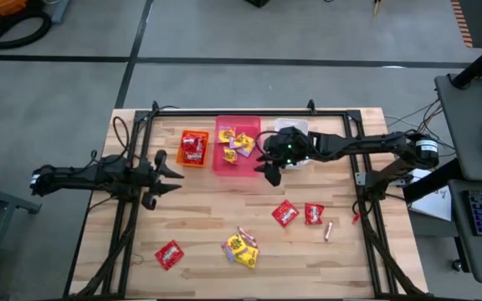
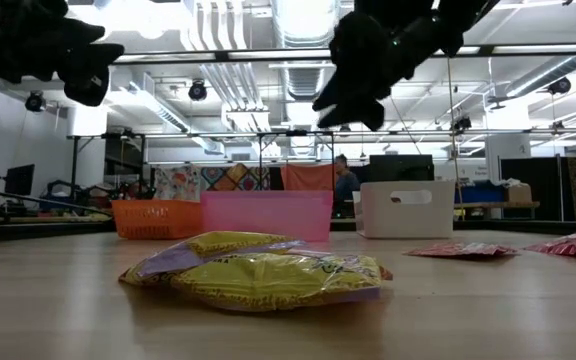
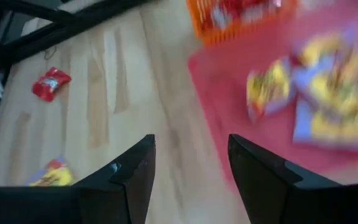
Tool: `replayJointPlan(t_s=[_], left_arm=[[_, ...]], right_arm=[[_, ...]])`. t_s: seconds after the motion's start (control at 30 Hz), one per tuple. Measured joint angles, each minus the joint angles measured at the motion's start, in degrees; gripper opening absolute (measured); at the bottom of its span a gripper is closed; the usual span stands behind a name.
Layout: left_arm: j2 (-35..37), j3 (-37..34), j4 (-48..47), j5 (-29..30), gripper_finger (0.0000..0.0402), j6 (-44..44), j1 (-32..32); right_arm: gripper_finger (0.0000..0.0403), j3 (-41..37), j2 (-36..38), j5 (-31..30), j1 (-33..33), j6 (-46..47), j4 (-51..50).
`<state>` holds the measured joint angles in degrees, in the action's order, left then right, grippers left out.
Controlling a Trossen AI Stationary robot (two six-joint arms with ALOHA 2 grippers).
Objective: Organize candy in baskets
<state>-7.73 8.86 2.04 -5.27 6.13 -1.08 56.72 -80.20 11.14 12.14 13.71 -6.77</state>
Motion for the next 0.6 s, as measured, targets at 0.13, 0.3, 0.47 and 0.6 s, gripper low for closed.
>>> replayJointPlan(t_s=[0.13, 0.3, 0.47, 0.6], left_arm=[[-0.63, 0.0, -0.63, 2.83, 0.0128, 2.07, 0.02], [-1.67, 0.0, -1.99, 3.14, 0.0128, 2.34, 0.02], [-2.4, 0.0, -1.9, 3.32, 0.0128, 2.34, 0.04], [-2.67, 0.0, -1.94, 3.32, 0.0128, 2.34, 0.04]], right_arm=[[0.0192, 0.62, -0.47, 7.63, -0.34, 9.76, -6.31], [0.0191, 3.7, -0.81, 11.77, -3.71, 20.86, -17.7], [0.0191, 7.46, -0.83, 4.35, -8.57, 31.69, -35.22], [0.0191, 9.53, -0.83, -3.42, -12.71, 39.5, -51.91]])
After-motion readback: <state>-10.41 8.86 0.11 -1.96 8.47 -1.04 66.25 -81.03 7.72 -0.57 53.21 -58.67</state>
